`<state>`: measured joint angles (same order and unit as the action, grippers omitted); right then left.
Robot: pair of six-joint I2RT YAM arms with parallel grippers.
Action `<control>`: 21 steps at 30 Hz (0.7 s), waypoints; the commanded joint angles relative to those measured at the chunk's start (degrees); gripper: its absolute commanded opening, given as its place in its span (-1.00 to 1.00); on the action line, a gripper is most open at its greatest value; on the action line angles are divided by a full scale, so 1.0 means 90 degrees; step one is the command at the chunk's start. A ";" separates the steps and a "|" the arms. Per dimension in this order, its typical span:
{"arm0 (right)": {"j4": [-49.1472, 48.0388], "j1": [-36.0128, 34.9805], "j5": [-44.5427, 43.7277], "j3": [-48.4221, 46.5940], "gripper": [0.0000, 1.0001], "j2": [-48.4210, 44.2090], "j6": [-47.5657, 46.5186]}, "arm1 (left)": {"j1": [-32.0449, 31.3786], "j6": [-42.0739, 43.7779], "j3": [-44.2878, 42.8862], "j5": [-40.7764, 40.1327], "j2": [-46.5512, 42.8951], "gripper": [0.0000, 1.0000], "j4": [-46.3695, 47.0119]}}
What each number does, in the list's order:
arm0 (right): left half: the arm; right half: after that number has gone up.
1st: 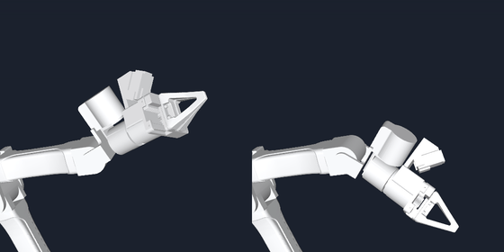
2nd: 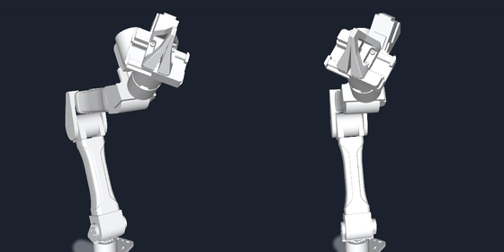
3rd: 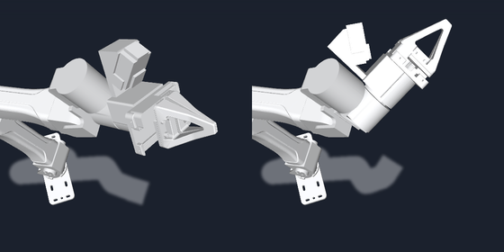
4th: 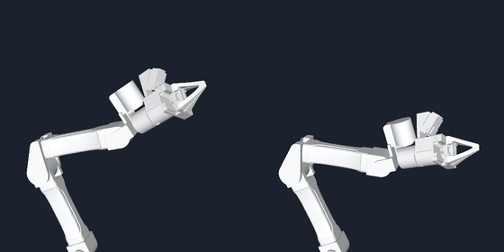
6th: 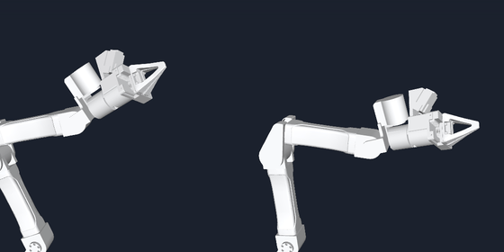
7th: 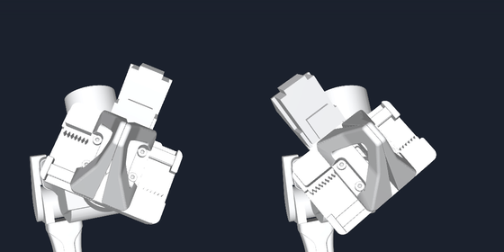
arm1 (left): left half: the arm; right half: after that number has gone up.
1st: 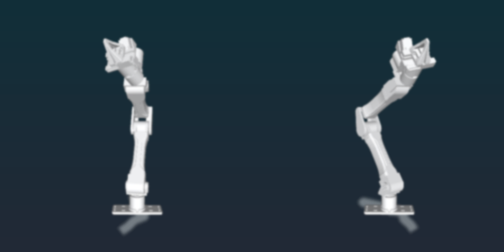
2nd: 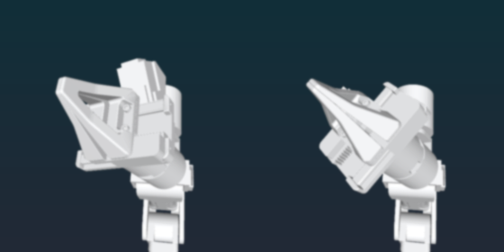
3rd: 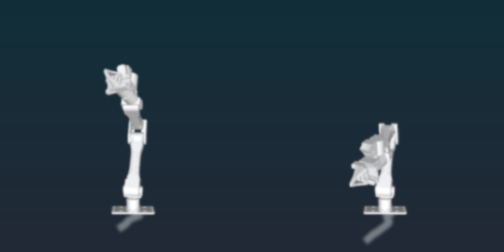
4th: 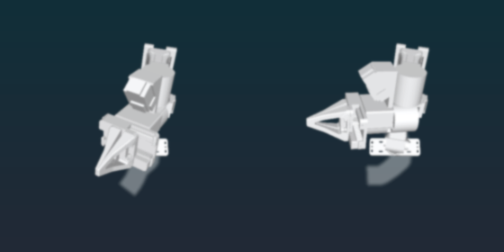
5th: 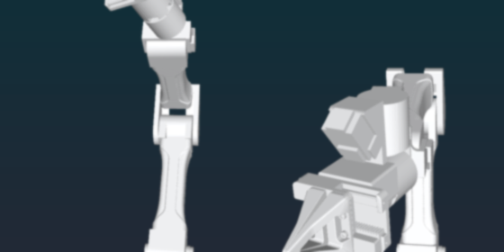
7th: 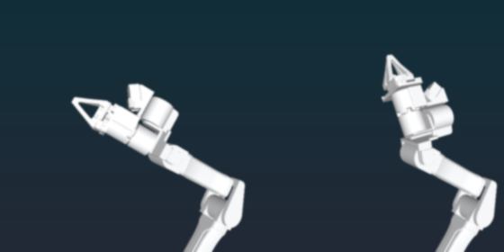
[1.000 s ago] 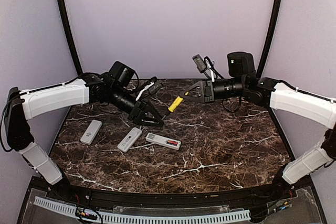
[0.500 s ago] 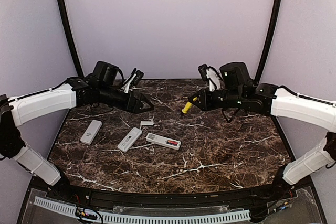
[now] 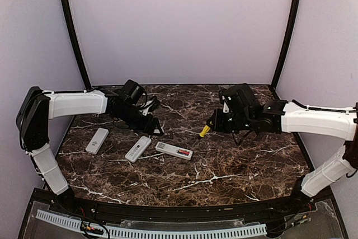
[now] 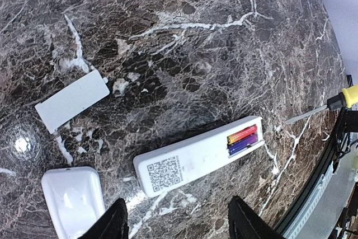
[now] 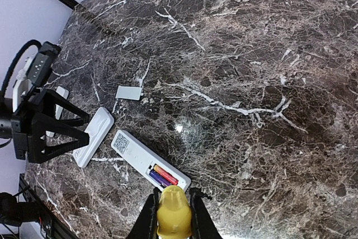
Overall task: Unload the batteries from the remote control
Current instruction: Pass from the left arm to the right, then hold the remote control without the battery cover at the center of the board.
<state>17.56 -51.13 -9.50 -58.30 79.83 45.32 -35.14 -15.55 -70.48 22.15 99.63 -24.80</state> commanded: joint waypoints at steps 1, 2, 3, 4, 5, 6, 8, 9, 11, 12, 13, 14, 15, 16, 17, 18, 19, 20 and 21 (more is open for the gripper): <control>-0.0086 -0.0186 -0.0150 0.0036 -1.00 0.0069 0.0372 | 0.0037 0.0080 -0.0080 -0.0178 0.0215 0.16 -0.0243; -0.0067 -0.0231 -0.0168 0.0020 -1.00 0.0108 0.0374 | 0.0037 0.0083 -0.0079 -0.0120 0.0265 0.14 -0.0233; -0.0057 -0.0265 -0.0174 -0.0016 -1.00 0.0156 0.0388 | 0.0037 0.0090 -0.0070 -0.0090 0.0365 0.08 -0.0206; -0.0025 -0.0300 -0.0196 -0.0038 -1.00 0.0206 0.0418 | 0.0037 0.0086 -0.0038 -0.0059 0.0414 0.06 -0.0185; -0.0002 -0.0333 -0.0230 -0.0042 -1.00 0.0239 0.0452 | 0.0037 0.0075 -0.0024 -0.0049 0.0502 0.03 -0.0175; 0.0010 -0.0358 -0.0276 -0.0044 -1.00 0.0266 0.0487 | 0.0037 0.0061 0.0010 -0.0020 0.0536 0.02 -0.0162; 0.0026 -0.0416 -0.0369 -0.0038 -1.00 0.0304 0.0564 | 0.0037 0.0029 0.0048 0.0041 0.0616 0.00 -0.0122; 0.0024 -0.0437 -0.0407 -0.0036 -1.00 0.0323 0.0598 | 0.0037 0.0021 0.0053 0.0050 0.0643 -0.02 -0.0114; 0.0018 -0.0448 -0.0464 -0.0026 -1.00 0.0358 0.0667 | 0.0037 0.0019 0.0044 0.0050 0.0685 -0.05 -0.0095; 0.0016 -0.0458 -0.0484 -0.0023 -1.00 0.0373 0.0692 | 0.0037 0.0024 0.0041 0.0049 0.0719 -0.06 -0.0096; 0.0019 -0.0452 -0.0504 -0.0021 -1.00 0.0399 0.0710 | 0.0037 0.0015 0.0034 0.0058 0.0737 -0.06 -0.0084; 0.0024 -0.0467 -0.0526 -0.0030 -1.00 0.0418 0.0723 | 0.0037 0.0012 0.0031 0.0078 0.0761 -0.07 -0.0080; 0.0042 -0.0465 -0.0552 -0.0037 -1.00 0.0432 0.0739 | 0.0037 0.0000 0.0029 0.0097 0.0783 -0.08 -0.0070; 0.0059 -0.0471 -0.0579 -0.0037 -1.00 0.0447 0.0758 | 0.0037 -0.0008 0.0028 0.0112 0.0823 -0.09 -0.0069; 0.0060 -0.0468 -0.0613 -0.0053 -1.00 0.0460 0.0764 | 0.0032 -0.0009 0.0023 0.0128 0.0838 -0.11 -0.0067; 0.0071 -0.0470 -0.0629 -0.0052 -1.00 0.0470 0.0772 | 0.0034 -0.0010 0.0021 0.0132 0.0869 -0.13 -0.0067; 0.0078 -0.0468 -0.0656 -0.0055 -1.00 0.0481 0.0772 | 0.0029 -0.0010 0.0019 0.0147 0.0886 -0.14 -0.0062; 0.0080 -0.0472 -0.0672 -0.0054 -1.00 0.0492 0.0775 | 0.0028 -0.0018 0.0019 0.0152 0.0905 -0.16 -0.0065; 0.0084 -0.0476 -0.0698 -0.0065 -1.00 0.0512 0.0780 | 0.0027 -0.0014 0.0011 0.0160 0.0913 -0.17 -0.0071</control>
<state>18.15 -54.78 -13.58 -58.30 83.66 51.44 -35.14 -15.70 -70.43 22.50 107.33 -25.08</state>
